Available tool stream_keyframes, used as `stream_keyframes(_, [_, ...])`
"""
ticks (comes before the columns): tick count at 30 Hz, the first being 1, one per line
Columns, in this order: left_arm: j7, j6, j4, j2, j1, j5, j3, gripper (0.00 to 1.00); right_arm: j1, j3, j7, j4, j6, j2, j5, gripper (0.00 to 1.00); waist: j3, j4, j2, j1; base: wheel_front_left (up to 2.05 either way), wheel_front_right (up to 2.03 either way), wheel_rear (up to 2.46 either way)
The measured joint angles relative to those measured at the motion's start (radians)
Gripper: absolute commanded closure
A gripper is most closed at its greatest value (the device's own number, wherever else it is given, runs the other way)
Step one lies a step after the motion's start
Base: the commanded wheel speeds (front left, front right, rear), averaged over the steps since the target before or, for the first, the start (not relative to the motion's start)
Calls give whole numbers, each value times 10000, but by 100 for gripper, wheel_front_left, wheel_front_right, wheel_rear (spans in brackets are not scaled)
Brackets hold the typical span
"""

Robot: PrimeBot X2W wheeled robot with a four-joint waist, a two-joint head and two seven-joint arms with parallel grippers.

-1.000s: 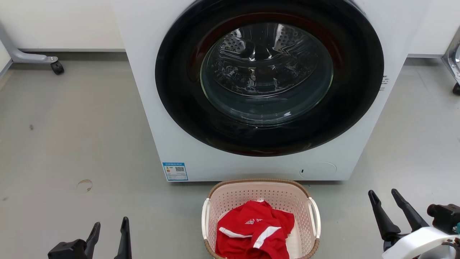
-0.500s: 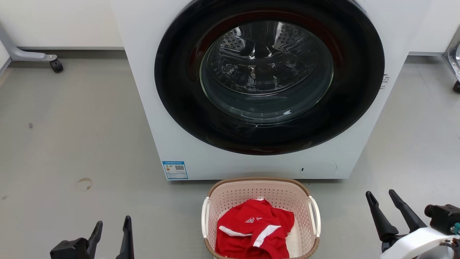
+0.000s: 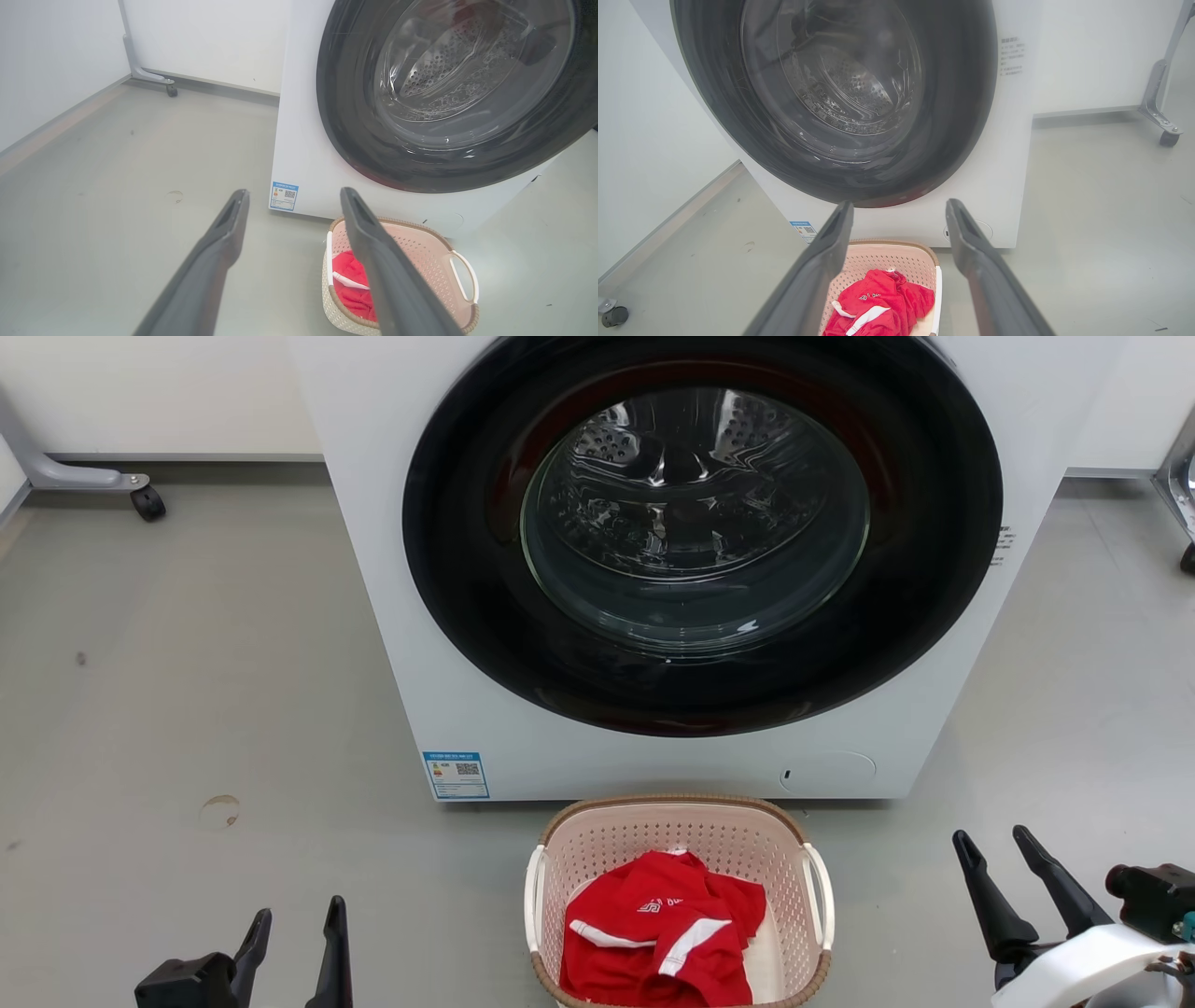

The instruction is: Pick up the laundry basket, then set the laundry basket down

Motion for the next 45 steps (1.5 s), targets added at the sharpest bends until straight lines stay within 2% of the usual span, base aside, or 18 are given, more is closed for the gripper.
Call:
stream_keyframes(29, [-102,71,2,38,-1,-82,-84,0,-6,31,0,-105,0,-25,0,0,-6,-4,0,0,0,0,0])
stream_keyframes(30, [-150,69,-2,63,-1,-77,-109,100,-6,31,0,-115,0,-27,0,100,-5,-3,0,-1,0,0,0])
stream_keyframes(36, [-155,69,562,-293,64,-180,-228,100,454,155,33,242,8,506,69,100,0,-11,0,0,0,0,0])
stream_keyframes(45, [-82,-142,732,-384,81,-974,-35,100,450,-174,255,224,8,514,711,100,6,-67,0,3,0,0,0])
